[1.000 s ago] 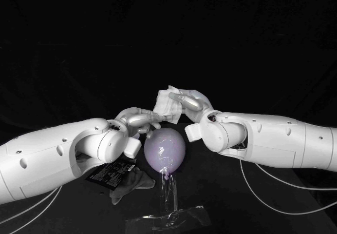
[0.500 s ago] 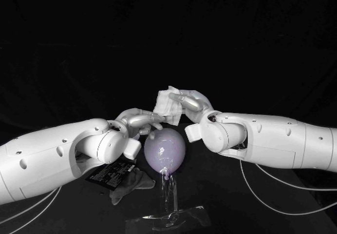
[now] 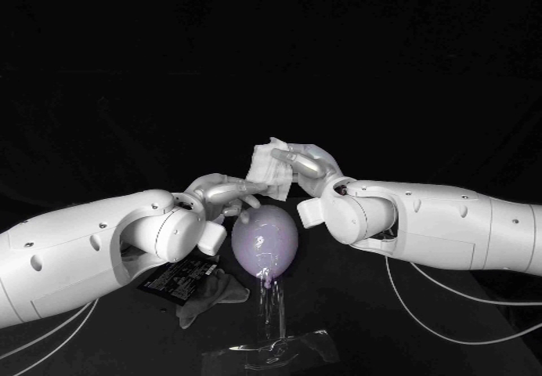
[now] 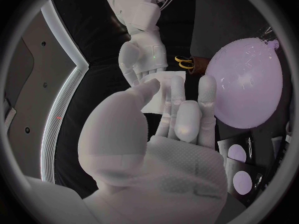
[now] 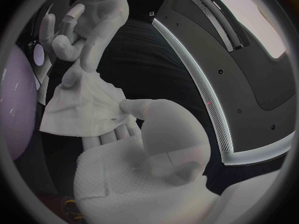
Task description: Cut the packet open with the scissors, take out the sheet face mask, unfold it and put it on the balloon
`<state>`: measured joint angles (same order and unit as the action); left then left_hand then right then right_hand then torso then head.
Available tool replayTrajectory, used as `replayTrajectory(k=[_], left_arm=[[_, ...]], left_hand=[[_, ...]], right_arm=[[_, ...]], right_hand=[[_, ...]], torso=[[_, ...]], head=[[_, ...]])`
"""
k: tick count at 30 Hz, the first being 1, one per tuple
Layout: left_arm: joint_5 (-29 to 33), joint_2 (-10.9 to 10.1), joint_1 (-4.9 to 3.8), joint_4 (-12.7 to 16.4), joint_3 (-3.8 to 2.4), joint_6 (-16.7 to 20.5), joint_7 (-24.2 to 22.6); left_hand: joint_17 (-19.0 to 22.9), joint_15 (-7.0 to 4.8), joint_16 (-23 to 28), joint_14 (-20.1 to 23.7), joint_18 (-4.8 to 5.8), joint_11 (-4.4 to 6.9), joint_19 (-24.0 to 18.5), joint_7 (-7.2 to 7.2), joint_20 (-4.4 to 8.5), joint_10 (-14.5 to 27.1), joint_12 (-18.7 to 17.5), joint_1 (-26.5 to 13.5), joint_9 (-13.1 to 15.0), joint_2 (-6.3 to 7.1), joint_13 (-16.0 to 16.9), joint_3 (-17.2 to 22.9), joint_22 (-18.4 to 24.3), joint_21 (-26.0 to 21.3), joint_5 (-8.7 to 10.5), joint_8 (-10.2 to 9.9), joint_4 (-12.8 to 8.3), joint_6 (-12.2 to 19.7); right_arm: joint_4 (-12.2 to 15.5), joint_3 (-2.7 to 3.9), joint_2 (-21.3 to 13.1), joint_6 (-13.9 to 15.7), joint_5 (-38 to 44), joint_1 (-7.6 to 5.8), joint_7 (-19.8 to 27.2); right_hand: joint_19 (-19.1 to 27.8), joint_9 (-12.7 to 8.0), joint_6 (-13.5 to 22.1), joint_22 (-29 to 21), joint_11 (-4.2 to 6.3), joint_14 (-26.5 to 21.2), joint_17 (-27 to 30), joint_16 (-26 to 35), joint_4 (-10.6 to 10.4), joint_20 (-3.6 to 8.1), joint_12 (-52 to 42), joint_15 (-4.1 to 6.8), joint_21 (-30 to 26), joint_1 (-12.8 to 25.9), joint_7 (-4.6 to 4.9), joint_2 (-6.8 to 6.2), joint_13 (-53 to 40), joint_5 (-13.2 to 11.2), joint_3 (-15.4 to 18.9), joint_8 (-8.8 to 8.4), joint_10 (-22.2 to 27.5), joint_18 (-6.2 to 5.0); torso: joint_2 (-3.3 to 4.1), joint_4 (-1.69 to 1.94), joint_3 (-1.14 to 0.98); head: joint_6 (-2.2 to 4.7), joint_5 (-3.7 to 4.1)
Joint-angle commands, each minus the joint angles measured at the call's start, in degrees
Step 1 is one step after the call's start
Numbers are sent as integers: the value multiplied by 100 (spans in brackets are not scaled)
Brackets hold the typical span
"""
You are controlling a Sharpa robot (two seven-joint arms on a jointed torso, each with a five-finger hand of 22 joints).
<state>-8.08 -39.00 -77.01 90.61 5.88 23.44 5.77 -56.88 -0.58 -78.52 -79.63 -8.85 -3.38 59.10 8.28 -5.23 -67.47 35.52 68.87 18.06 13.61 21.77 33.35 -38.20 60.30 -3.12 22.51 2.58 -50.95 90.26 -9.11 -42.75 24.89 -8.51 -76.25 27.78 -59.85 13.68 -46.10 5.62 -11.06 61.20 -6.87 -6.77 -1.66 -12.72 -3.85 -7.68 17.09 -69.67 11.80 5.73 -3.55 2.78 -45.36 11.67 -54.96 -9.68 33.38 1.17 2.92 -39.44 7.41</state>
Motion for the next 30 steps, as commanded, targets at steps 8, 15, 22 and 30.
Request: replayTrajectory(k=[8, 15, 22, 30], left_arm=[[234, 3, -5, 2, -9, 181, -255], [362, 4, -5, -12, -9, 256, -377], [467, 5, -5, -22, -10, 257, -460], [492, 10, -5, -28, -10, 236, -481]], left_hand=[[-55, -44, -60, -7, -77, 77, 153, -80, 37, -64, 69, 122, 13, -292, -26, -57, -63, -17, 24, 109, 207, -191], [-54, -62, -64, -19, -71, 97, 193, -104, 56, -101, 68, 190, 10, -359, -44, -82, -77, -17, 25, 124, 285, -236], [-58, -70, -67, -26, -68, 105, 208, -114, 64, -125, 69, 210, 7, -370, -53, -110, -78, -21, 26, 129, 331, -257], [-91, -109, -83, -52, -58, 153, 269, -172, 89, -189, 41, 376, 11, -441, -89, -112, -127, -2, 26, 168, 367, -364]], right_arm=[[15, 4, 9, -116, 28, 0, 64], [14, 4, 7, -115, 30, 0, 58], [10, 4, 5, -114, 33, 0, 56], [8, 4, 6, -113, 34, 0, 58]], right_hand=[[-53, 8, 38, -14, -3, -11, 0, 34, -35, -5, 28, 9, 10, -41, 257, 4, -4, 2, 7, -18, 45, -83], [-53, 8, 38, -14, -3, -11, 0, 34, -35, -5, 28, 9, 10, -41, 257, 4, -4, 2, 7, -18, 45, -83], [-53, 8, 38, -14, -3, -11, 0, 34, -35, -5, 28, 9, 10, -41, 257, 4, -4, 2, 7, -18, 45, -83], [-53, 8, 38, -14, -3, -11, 0, 34, -35, -5, 28, 9, 10, -41, 257, 4, -4, 2, 7, -18, 45, -83]], torso=[[1, -1, 1], [-2, -3, -2], [-2, -2, -2], [0, -1, 0]], head=[[-14, -1], [-14, -1], [-13, 1], [-16, 4]])
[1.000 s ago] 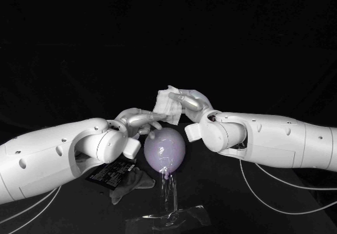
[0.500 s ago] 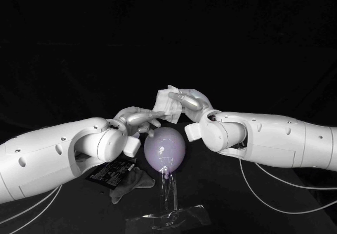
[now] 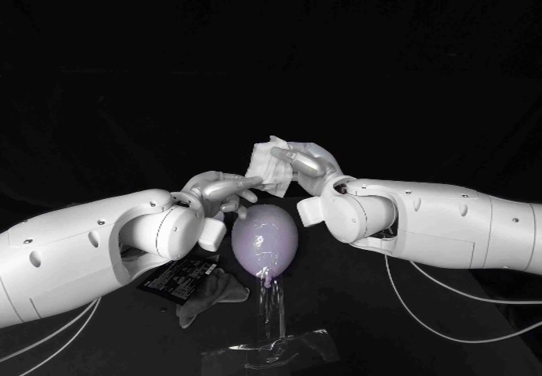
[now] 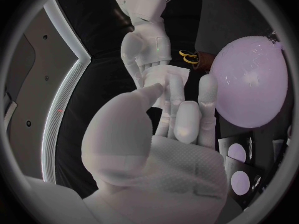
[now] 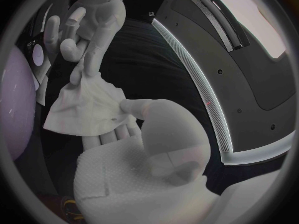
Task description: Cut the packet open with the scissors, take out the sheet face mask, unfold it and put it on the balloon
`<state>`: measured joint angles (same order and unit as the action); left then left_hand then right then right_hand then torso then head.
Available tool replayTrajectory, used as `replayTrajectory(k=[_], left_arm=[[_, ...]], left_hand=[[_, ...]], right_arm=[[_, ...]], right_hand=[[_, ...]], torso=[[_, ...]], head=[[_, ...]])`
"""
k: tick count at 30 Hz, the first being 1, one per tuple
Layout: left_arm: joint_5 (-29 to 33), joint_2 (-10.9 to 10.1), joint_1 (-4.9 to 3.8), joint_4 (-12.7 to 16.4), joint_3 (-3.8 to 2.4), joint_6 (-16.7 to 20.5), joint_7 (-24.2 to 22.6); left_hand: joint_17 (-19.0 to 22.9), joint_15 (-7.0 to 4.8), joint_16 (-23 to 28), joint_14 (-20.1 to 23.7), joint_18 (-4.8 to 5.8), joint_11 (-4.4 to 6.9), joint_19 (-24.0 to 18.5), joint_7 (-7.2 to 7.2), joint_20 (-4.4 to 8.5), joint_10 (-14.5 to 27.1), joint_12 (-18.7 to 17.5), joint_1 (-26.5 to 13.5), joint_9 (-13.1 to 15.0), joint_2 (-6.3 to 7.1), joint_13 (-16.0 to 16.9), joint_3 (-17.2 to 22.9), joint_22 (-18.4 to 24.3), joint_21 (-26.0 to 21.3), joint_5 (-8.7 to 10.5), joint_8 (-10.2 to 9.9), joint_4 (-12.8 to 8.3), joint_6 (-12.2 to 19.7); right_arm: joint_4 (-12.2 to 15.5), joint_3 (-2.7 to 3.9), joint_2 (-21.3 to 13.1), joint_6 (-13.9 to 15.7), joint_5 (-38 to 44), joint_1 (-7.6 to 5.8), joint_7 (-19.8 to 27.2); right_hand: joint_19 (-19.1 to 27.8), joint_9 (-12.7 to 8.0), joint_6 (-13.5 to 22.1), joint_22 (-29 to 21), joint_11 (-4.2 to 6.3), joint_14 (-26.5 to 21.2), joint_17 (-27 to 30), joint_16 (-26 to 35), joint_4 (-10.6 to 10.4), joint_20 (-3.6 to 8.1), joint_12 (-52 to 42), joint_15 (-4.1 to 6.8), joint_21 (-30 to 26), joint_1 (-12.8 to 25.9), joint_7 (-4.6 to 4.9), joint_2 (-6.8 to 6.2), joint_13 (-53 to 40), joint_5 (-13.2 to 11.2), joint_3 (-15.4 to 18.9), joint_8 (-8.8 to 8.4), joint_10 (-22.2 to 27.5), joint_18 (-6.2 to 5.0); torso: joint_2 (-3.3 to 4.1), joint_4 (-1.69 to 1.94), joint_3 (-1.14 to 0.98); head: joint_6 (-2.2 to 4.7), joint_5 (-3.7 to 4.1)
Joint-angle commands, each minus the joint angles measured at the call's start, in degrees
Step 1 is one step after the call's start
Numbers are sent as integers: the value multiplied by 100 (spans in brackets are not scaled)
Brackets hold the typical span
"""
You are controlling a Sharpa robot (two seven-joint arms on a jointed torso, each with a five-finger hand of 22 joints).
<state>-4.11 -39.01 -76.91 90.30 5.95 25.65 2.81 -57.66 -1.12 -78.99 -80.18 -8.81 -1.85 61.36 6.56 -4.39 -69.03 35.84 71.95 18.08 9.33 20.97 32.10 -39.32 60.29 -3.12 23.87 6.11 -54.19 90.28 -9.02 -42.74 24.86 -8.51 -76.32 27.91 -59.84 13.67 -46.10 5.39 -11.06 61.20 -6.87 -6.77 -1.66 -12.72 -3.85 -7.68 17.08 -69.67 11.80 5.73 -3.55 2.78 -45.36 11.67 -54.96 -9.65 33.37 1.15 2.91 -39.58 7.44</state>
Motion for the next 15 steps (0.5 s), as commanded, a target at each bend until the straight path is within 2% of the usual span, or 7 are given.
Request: replayTrajectory(k=[1, 8, 15], left_arm=[[96, 13, -14, 1, -17, 12, -188], [100, 22, -14, -4, -17, 25, -224], [66, 27, -14, -3, -17, 44, -265]], left_hand=[[-19, -64, -40, -2, -60, 13, 57, -17, 11, -50, 3, 111, 13, -30, -15, 21, -29, 7, 25, 47, 10, -74], [-61, -139, -57, -36, -45, 96, 141, -123, 65, -195, -76, 512, 82, -211, -82, 156, -116, 60, 27, 177, -122, -259], [-98, -163, -73, -60, -33, 122, 185, -159, 99, -298, -171, 612, 197, -253, -148, 163, -168, 94, 31, 310, -124, -302]], right_arm=[[7, -5, 4, -109, 34, 7, 45], [7, -5, 3, -111, 34, 7, 45], [1, -5, 0, -107, 34, 7, 47]], right_hand=[[-54, 9, 38, 8, -3, -11, 0, 34, -35, -5, 28, 9, 11, -41, 257, 4, -4, 2, 7, -18, 45, -86], [-61, 11, 34, 0, -5, -13, 0, 37, -34, -4, 27, 8, 4, -44, 261, 2, -5, 2, 7, -15, 41, -84], [-61, 11, 34, 0, -5, -13, 0, 37, -34, -4, 27, 8, 4, -44, 261, 2, -5, 2, 7, -15, 41, -84]], torso=[[1, 1, 2], [0, 2, 2], [3, 0, 2]], head=[[-1, 1], [-2, 1], [-1, 1]])
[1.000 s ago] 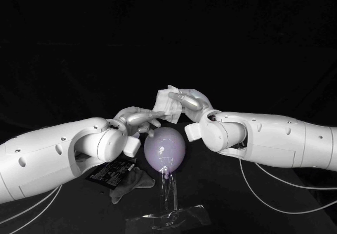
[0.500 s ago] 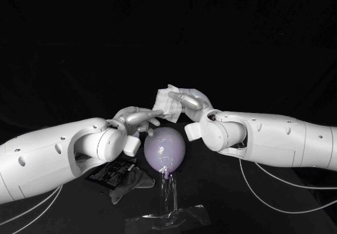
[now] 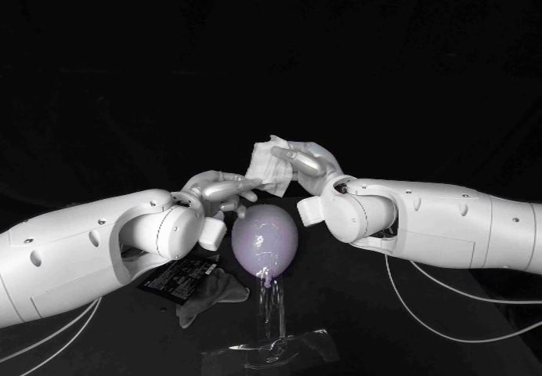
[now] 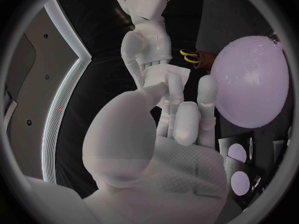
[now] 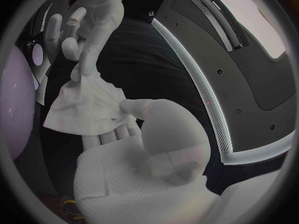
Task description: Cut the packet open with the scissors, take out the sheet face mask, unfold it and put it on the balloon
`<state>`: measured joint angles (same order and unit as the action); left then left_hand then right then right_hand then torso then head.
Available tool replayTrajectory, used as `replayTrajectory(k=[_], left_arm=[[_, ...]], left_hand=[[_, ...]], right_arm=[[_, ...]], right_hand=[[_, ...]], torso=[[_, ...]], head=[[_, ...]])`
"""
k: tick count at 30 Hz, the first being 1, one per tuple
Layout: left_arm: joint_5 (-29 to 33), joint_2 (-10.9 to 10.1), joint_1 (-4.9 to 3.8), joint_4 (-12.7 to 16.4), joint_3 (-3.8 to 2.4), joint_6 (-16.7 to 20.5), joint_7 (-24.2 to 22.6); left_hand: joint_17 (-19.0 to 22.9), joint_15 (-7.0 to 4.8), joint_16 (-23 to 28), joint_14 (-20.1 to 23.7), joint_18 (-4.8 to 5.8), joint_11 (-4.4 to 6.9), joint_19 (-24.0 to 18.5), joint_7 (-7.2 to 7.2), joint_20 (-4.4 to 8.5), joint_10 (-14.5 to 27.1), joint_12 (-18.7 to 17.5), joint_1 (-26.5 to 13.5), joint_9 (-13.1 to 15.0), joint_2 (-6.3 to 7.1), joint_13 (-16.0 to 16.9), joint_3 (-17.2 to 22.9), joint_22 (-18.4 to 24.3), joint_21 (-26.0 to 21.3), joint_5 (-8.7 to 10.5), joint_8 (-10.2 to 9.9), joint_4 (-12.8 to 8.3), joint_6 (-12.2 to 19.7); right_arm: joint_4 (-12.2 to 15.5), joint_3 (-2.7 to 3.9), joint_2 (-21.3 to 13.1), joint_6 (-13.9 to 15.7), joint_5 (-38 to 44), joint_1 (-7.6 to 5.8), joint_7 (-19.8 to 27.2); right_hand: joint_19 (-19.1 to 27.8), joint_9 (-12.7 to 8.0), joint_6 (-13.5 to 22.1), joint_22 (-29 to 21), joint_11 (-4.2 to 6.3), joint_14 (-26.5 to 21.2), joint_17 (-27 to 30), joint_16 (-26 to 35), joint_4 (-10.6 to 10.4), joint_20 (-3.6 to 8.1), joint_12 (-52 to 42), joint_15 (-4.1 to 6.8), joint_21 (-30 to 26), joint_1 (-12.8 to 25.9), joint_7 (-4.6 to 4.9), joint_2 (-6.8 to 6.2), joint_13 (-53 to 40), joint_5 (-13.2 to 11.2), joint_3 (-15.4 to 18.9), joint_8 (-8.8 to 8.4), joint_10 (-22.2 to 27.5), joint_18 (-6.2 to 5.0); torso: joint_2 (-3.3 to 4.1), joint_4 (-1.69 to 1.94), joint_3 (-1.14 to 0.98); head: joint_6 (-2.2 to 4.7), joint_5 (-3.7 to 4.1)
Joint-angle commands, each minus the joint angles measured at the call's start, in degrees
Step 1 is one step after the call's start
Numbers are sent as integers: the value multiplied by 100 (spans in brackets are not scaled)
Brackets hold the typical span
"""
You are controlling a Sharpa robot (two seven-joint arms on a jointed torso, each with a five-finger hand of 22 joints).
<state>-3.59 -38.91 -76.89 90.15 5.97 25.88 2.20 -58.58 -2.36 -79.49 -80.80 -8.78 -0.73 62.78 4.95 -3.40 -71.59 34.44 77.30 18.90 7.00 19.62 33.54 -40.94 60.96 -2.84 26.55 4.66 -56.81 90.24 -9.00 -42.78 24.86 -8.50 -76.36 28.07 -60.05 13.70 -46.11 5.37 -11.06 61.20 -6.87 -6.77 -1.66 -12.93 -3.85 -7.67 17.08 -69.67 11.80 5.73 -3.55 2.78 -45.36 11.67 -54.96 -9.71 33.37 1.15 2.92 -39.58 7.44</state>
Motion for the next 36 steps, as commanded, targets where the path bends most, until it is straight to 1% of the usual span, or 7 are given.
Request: replayTrajectory(k=[1, 5, 8, 17, 27, 36], left_arm=[[5, 17, -16, 12, -19, 18, -209], [-35, 18, -16, 16, -19, 33, -220], [-68, 19, -16, 18, -19, 51, -224], [-307, 6, -12, 30, -19, 2, -98], [-636, -35, -2, 33, -18, -209, 214], [-759, -51, 3, 15, -17, -326, 336]], left_hand=[[-6, -41, -23, 1, -35, 10, 46, 2, 0, -45, -35, 78, 121, -21, -15, 19, -11, 30, 4, 48, 23, -40], [-5, -45, -24, 1, -32, 13, 52, -4, 7, -66, -64, 81, 161, -31, -33, 10, -19, 33, 6, 86, 50, -35], [7, -49, -21, 5, -25, 18, 72, -8, 13, -88, -93, 89, 210, -74, -50, 21, -55, 53, 6, 126, 93, -20], [-13, -58, -31, -4, -17, 28, 97, -17, 21, -116, -115, 125, 288, -88, -61, 34, -99, 79, 6, 189, 113, -1], [-27, -67, -43, -19, -9, 33, 133, -13, 36, -147, -135, 206, 391, -60, -73, 104, -154, 120, 6, 260, 77, 46], [-21, -68, -43, -19, -7, 33, 140, -12, 38, -152, -136, 213, 407, -53, -74, 115, -167, 129, 5, 271, 73, 52]], right_arm=[[4, -7, 4, -107, 34, 11, 32], [3, -7, 1, -105, 34, 11, 34], [6, -7, -2, -105, 36, 11, 35], [4, -7, -11, -104, 41, 11, 58], [-69, 4, -6, -91, 47, 6, 101], [-167, 22, 31, -83, 53, -32, 103]], right_hand=[[-39, 8, 34, 3, -5, -13, 0, 37, -34, 18, 27, 7, 4, -44, 261, 2, -5, 2, 7, -15, 41, -78], [-39, 8, 34, 3, -5, -13, 0, 37, -34, 18, 27, 7, 4, -44, 261, 2, -5, 2, 7, -15, 41, -78], [-39, 8, 34, 3, -5, -13, 0, 37, -34, 18, 27, 7, 4, -44, 261, 2, -5, 2, 7, -15, 41, -78], [-39, 8, 34, 3, -5, -13, 0, 37, -34, 18, 27, 7, 4, -44, 261, 2, -5, 2, 7, -15, 41, -78], [-48, 11, 30, -8, -6, -13, 1, 41, -32, 19, 27, 6, -6, -47, 263, -1, -5, 2, 6, -12, 38, -76], [-50, 12, 28, -10, -6, -13, 1, 42, -32, 19, 26, 7, -8, -48, 263, -1, -6, 2, 6, -11, 36, -76]], torso=[[2, 2, 0], [1, 2, 0], [1, 0, -1], [1, 2, -1], [-3, 2, -2], [0, 2, 1]], head=[[-3, 2], [-4, 5], [-5, 5], [2, 10], [12, 22], [22, 35]])
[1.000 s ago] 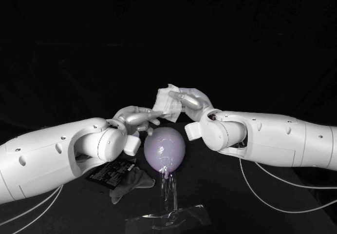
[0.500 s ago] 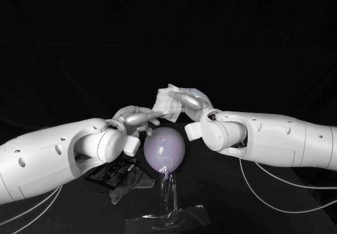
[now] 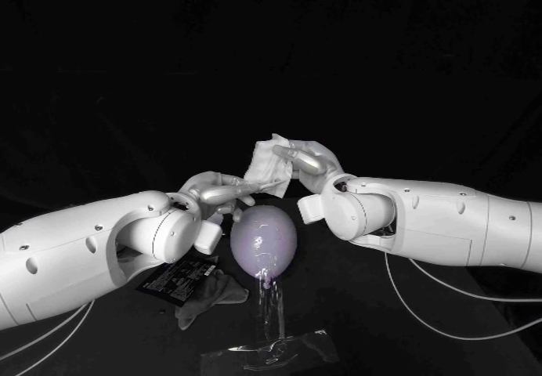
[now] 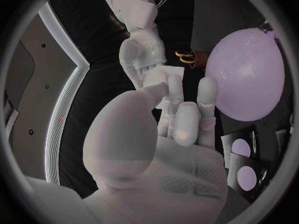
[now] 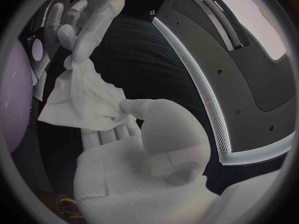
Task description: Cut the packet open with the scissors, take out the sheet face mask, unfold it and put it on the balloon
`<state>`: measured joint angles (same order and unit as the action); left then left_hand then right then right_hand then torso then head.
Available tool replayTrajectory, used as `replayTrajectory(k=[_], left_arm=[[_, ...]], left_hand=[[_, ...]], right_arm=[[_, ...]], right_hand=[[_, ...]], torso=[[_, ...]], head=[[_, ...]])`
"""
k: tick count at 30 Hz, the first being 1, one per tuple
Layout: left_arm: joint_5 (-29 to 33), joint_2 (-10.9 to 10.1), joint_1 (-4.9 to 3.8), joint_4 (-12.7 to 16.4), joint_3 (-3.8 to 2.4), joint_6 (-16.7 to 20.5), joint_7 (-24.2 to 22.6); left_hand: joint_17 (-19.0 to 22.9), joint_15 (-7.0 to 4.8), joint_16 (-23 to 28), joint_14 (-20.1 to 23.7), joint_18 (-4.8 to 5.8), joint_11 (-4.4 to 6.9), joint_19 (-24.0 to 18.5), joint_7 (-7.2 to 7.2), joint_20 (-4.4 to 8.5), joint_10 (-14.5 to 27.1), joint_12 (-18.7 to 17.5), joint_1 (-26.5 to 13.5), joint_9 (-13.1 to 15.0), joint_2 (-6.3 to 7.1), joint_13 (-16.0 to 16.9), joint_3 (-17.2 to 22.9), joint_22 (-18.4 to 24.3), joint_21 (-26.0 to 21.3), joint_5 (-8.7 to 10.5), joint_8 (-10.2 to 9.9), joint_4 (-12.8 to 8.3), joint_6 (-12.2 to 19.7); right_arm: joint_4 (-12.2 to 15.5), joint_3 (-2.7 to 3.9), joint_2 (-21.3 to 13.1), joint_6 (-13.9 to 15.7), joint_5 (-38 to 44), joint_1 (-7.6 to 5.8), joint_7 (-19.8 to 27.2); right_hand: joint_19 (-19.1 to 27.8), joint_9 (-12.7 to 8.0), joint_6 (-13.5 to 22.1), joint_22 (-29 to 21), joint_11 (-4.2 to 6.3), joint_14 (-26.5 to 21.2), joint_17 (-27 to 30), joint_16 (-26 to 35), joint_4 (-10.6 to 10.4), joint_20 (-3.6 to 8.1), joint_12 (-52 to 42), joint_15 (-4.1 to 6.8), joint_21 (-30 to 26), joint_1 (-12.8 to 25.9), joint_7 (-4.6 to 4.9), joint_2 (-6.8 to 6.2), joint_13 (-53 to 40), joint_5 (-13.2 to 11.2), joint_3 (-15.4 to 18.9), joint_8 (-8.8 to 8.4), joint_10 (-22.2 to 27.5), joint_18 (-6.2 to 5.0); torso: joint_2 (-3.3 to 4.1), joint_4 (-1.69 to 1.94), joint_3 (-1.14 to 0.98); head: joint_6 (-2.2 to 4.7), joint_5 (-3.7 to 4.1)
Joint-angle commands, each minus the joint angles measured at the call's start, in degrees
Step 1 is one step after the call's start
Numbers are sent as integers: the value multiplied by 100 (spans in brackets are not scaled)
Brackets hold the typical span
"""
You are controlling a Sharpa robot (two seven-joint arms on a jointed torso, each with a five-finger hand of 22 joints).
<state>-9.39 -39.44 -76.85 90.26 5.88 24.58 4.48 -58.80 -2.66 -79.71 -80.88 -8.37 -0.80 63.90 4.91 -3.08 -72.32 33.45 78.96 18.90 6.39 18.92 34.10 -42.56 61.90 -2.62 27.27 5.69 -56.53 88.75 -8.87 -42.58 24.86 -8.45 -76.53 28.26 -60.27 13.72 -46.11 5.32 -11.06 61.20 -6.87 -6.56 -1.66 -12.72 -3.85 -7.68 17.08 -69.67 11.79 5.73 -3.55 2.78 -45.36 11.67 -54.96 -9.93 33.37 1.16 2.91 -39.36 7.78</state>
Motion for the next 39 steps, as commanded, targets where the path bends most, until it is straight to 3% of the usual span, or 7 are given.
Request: replayTrajectory(k=[1, 19, 39], left_arm=[[-190, 1, -1, 3, -7, -210, 118], [-258, -15, 2, -33, -6, -435, 227], [-350, -15, 5, -162, -5, -828, 436]], left_hand=[[-2, -37, -23, -13, -48, 40, 29, -8, 7, -81, -38, 49, 415, 10, -4, 62, -6, 37, -17, 203, -31, 26], [-14, -37, -29, -19, -44, 40, 39, -7, 9, -89, -38, 56, 441, 14, -5, 84, -25, 51, -18, 220, -32, 35], [-66, -42, -55, -47, -30, 43, 92, -5, 18, -109, -39, 70, 526, 63, -10, 157, -120, 119, -19, 270, -60, 67]], right_arm=[[-30, 11, 17, -82, 49, -21, 84], [-142, 19, 51, -77, 80, -134, 53], [-217, 29, 66, -65, 134, -366, 38]], right_hand=[[-28, 10, 29, -6, -6, -13, 0, 20, -32, -2, 26, 7, -9, -48, 264, -1, -6, 2, 6, -11, 36, -54], [-35, 13, 20, -11, -4, -7, -1, 19, -33, -1, 22, 9, -13, -50, 264, 0, -7, 1, 6, -6, 26, -54], [-41, 15, 16, -15, -3, -2, -2, 18, -31, 0, 20, 10, -16, -52, 264, 0, -8, 2, 6, -3, 19, -55]], torso=[[2, 1, 1], [-1, -2, 0], [-1, 1, 0]], head=[[-1, 2], [49, 5], [104, 16]])
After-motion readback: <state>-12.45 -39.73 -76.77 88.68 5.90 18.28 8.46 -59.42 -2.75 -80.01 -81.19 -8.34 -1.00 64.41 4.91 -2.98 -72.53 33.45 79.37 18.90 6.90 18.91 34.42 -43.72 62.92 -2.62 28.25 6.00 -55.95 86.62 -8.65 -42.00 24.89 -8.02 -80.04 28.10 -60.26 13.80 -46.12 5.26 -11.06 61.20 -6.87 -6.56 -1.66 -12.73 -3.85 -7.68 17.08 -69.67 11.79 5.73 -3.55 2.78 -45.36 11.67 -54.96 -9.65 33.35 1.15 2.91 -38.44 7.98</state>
